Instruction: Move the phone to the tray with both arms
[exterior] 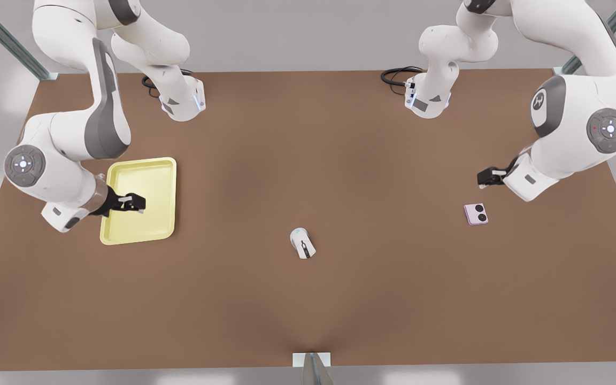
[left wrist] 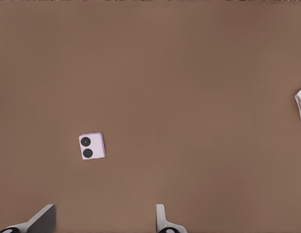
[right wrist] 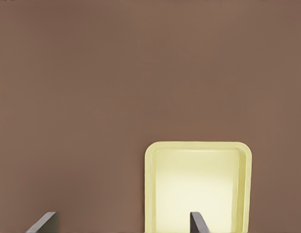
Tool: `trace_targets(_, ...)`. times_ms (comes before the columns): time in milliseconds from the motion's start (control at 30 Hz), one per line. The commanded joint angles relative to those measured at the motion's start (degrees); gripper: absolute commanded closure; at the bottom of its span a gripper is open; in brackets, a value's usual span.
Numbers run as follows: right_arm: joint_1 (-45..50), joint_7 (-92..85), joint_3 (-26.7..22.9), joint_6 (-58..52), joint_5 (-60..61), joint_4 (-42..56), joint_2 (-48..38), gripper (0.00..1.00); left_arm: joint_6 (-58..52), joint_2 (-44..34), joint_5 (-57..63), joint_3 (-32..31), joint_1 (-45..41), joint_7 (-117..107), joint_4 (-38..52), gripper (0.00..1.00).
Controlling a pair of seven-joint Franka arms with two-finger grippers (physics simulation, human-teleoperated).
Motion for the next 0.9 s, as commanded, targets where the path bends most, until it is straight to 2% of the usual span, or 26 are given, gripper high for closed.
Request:
trace_targets(0, 0.28, 0.59, 0.12, 2.29, 0.01, 0.05, -0.06, 0.00, 1.35, -0.07, 0.02, 0.02, -0.01, 1.41, -0.03, 0.00)
trace_targets(33, 0.19, 0.51, 0.12, 2.38, 0.01, 0.05, -0.06, 0.00, 1.44, 0.10, 0.02, 0.19, 0.07, 0.89, -1.26, 0.00)
trace_targets(67, 0.19, 0.51, 0.12, 2.29, 0.01, 0.05, -0.06, 0.00, 5.99, 1.42, -0.07, 0.28, 0.95, 1.15, -7.58, 0.00)
trace_targets(100, 0.19, 0.59, 0.12, 2.38, 0.01, 0.05, -0.06, 0.00, 17.24, 1.68, 0.02, 0.28, 1.04, -0.69, -14.96, 0.00)
trace_targets(167, 0.19, 0.68, 0.12, 2.29, 0.10, 0.05, -0.06, 0.00, 31.22, 4.32, -0.07, 0.28, 3.77, -1.14, -25.51, 0.00)
trace_targets(267, 0.19, 0.77, 0.12, 1.94, -0.07, -0.13, -0.06, 0.00, 40.46, 7.84, -0.77, 0.19, 10.18, 6.85, -33.60, 0.00)
trace_targets(400, 0.28, 0.86, 0.12, 1.94, -0.07, -0.13, -0.15, 0.00, 44.24, 10.38, -0.77, 0.54, 14.75, 11.69, -36.07, 0.00)
trace_targets(567, 0.19, 0.77, 0.12, 1.85, -0.07, -0.13, -0.15, 0.00, 50.74, 14.16, -0.77, 0.63, 15.28, 11.17, -37.30, 0.00)
trace_targets(867, 0.19, 0.59, 0.12, 1.94, 0.01, -0.04, -0.06, 0.00, 52.41, 17.15, -0.77, 0.63, 15.19, 10.90, -37.56, 0.00)
